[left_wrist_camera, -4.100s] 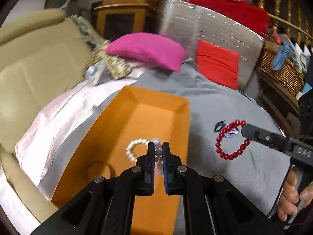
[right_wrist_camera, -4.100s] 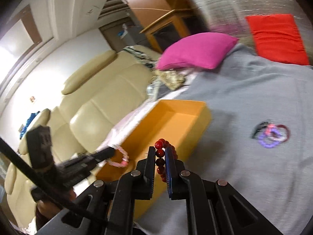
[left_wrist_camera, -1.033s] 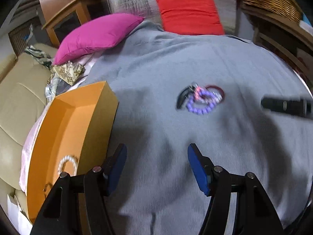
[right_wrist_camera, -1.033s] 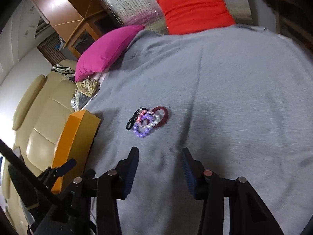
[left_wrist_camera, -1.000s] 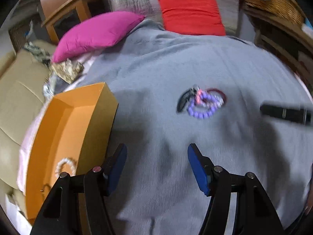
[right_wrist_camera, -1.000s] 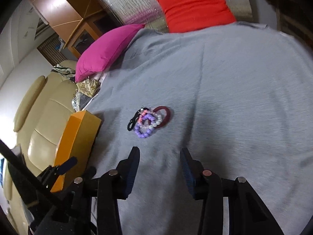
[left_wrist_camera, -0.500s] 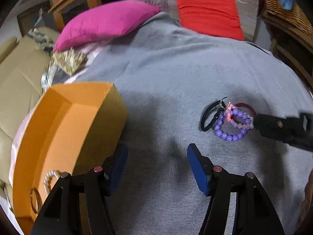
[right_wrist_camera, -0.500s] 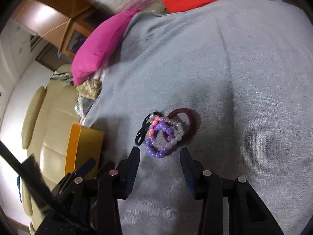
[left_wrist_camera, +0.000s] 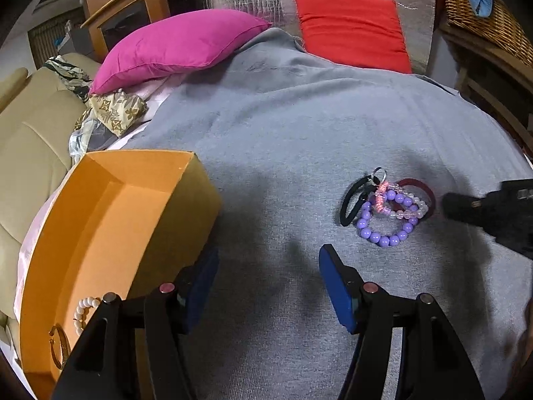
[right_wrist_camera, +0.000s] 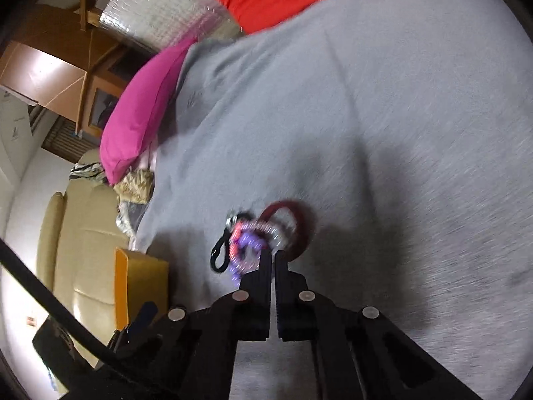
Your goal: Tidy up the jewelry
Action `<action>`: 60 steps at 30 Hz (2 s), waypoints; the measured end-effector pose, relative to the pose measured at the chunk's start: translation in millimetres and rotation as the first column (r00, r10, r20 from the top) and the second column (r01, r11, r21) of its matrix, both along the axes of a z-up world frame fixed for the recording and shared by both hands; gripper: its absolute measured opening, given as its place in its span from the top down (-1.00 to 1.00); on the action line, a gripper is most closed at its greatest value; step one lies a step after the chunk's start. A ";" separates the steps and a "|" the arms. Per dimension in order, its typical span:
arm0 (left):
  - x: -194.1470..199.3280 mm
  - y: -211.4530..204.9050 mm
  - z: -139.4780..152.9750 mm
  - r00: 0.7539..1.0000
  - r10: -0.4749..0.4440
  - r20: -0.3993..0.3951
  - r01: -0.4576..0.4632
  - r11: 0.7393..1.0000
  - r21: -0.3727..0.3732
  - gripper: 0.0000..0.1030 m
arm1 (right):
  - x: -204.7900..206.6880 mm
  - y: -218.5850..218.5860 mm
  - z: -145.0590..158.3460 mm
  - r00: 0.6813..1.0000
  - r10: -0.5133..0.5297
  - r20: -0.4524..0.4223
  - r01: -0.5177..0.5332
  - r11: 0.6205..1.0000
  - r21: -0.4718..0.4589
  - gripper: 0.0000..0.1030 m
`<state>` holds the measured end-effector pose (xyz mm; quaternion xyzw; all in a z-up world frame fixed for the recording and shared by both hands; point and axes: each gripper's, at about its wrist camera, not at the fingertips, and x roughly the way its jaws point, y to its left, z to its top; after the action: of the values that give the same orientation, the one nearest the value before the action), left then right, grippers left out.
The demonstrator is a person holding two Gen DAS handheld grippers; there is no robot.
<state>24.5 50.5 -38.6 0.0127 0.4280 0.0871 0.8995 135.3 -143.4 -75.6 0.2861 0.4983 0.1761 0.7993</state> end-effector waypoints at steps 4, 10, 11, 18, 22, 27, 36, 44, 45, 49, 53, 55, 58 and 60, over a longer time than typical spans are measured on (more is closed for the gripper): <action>0.7 -0.7 -0.8 1.000 0.009 -0.003 -0.009 1.000 -0.014 -0.25 | -3.6 -16.4 8.8 1.000 0.014 0.009 -0.014 0.999 0.029 0.88; 0.1 -8.5 1.7 1.000 0.012 0.002 -0.012 1.000 -0.027 -0.25 | 7.0 -5.8 -7.6 0.995 0.044 -0.094 -0.033 0.993 0.118 0.87; -0.3 -9.8 2.4 1.000 0.006 0.005 -0.006 1.000 -0.022 -0.25 | 9.1 -3.4 -10.4 0.993 0.047 -0.108 -0.033 0.992 0.124 0.87; -2.8 -2.6 3.3 1.000 0.013 0.004 -0.013 1.000 -0.020 -0.25 | 17.1 4.6 -22.1 0.985 0.009 -0.172 0.018 0.988 0.153 0.85; -5.3 -0.5 5.4 1.000 0.008 0.010 -0.008 1.000 -0.019 -0.25 | 16.2 3.3 -23.6 0.980 -0.016 -0.198 0.053 0.982 0.180 0.79; -7.2 0.2 4.7 1.000 0.003 0.009 -0.003 1.000 -0.014 -0.25 | 14.3 -1.8 -18.4 0.981 -0.064 -0.183 0.092 0.984 0.150 0.10; -6.9 -11.3 2.1 1.000 -0.024 0.004 0.024 1.000 -0.001 -0.25 | 21.6 12.6 -22.4 0.979 -0.096 -0.178 0.105 0.994 0.042 0.55; -3.8 -10.5 0.3 1.000 -0.019 -0.002 0.019 1.000 -0.004 -0.25 | 14.4 7.3 -12.9 0.985 -0.091 -0.143 0.087 0.995 -0.039 0.79; -3.4 -10.8 1.0 1.000 -0.023 0.000 0.023 1.000 -0.007 -0.25 | 11.5 3.6 -9.8 0.986 -0.088 -0.140 0.083 0.996 -0.041 0.79; -2.6 -16.6 3.5 0.998 -0.064 0.013 0.064 0.997 -0.036 -0.25 | -3.4 -19.3 8.8 0.991 -0.094 -0.094 0.088 0.994 -0.069 0.97; 1.0 -19.2 1.5 0.995 -0.100 0.005 0.100 0.991 -0.084 -0.25 | -16.4 -50.0 21.5 0.990 -0.121 -0.068 0.116 0.991 -0.063 0.97; 2.9 -23.4 -1.1 0.993 -0.120 -0.007 0.118 0.988 -0.097 -0.25 | -19.8 -63.2 23.6 0.990 -0.126 -0.064 0.123 0.991 -0.047 0.97; 4.2 -31.1 -2.5 0.990 -0.140 -0.011 0.138 0.984 -0.109 -0.25 | -15.8 -69.3 18.3 0.994 -0.053 -0.097 0.059 0.997 0.056 0.88; 5.7 -33.5 -2.9 0.991 -0.130 -0.016 0.128 0.987 -0.100 -0.25 | -13.0 -61.8 14.1 0.994 -0.014 -0.111 0.023 0.997 0.080 0.87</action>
<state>30.2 17.0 -41.5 -0.0029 0.4404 0.0074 0.8978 122.3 -205.2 -61.5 0.3321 0.5314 0.1726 0.7600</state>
